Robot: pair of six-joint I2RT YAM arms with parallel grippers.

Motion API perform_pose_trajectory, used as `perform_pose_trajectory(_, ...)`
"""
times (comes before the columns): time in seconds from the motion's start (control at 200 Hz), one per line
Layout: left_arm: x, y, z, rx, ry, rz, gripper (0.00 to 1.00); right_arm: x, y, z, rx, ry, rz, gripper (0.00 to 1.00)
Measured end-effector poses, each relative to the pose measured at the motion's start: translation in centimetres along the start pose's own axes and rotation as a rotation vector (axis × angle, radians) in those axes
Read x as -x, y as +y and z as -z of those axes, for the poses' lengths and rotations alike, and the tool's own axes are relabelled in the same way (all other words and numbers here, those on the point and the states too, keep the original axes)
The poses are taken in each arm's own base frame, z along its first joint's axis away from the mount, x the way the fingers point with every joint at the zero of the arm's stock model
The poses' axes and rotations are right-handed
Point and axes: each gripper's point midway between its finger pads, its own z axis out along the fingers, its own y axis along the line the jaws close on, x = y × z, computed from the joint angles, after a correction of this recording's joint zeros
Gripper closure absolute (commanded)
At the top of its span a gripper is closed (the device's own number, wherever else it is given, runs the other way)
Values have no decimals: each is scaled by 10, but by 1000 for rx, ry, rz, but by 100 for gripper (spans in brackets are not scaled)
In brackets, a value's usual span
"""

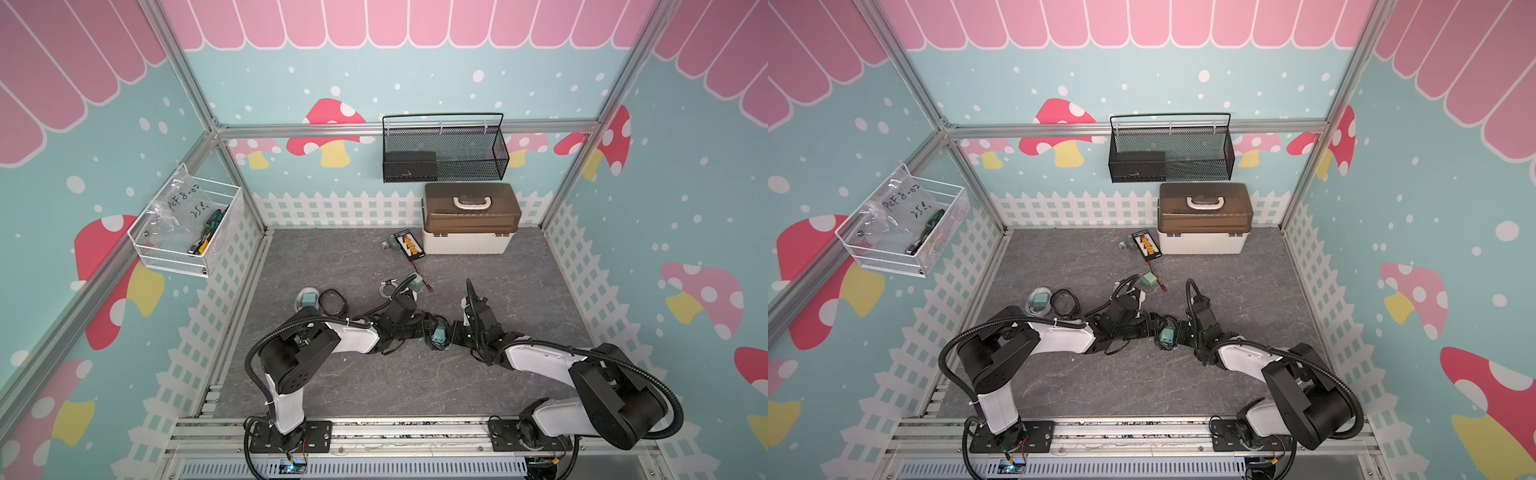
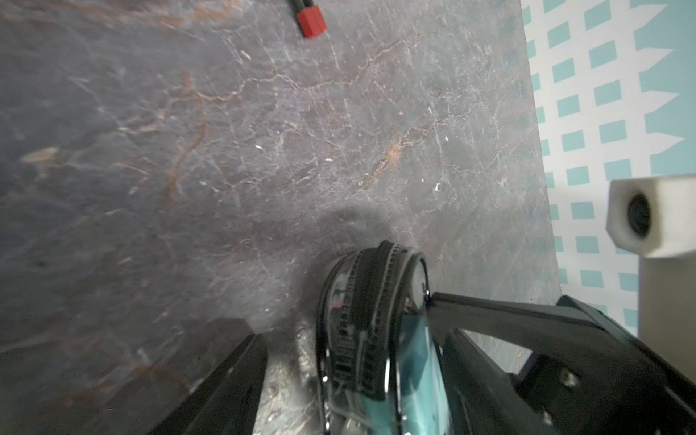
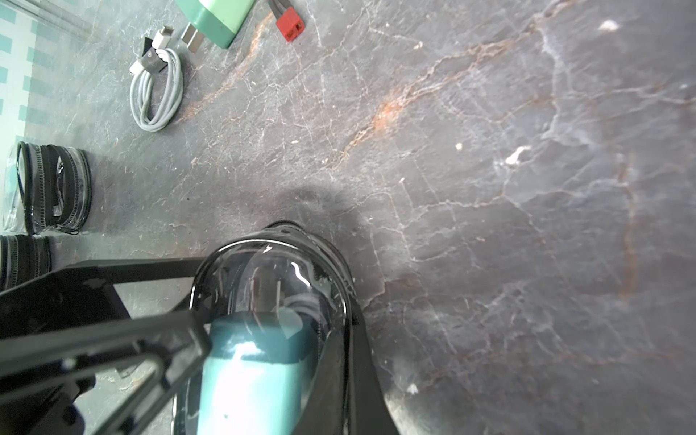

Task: Pack away charging kits
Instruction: Close the storage bag at the center of the board.

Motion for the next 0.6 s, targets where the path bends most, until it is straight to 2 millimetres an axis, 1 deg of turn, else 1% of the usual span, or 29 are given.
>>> perform_pose_trajectory(0.165,0,-11,-11,-49,24,9,24,2,2,-4,20,-15,7,100)
perform_pose_trajectory(0.33,2,-17,-19,-85,41,22,28,2,3,-4,27,-22,20,100)
perform_pose_trajectory(0.465,2,-19,-22,-98,48,31,30,3,4,-4,37,-29,26,100)
perform_pose_trajectory(0.6,1,-20,-22,-105,54,38,30,3,6,-7,49,-29,30,100)
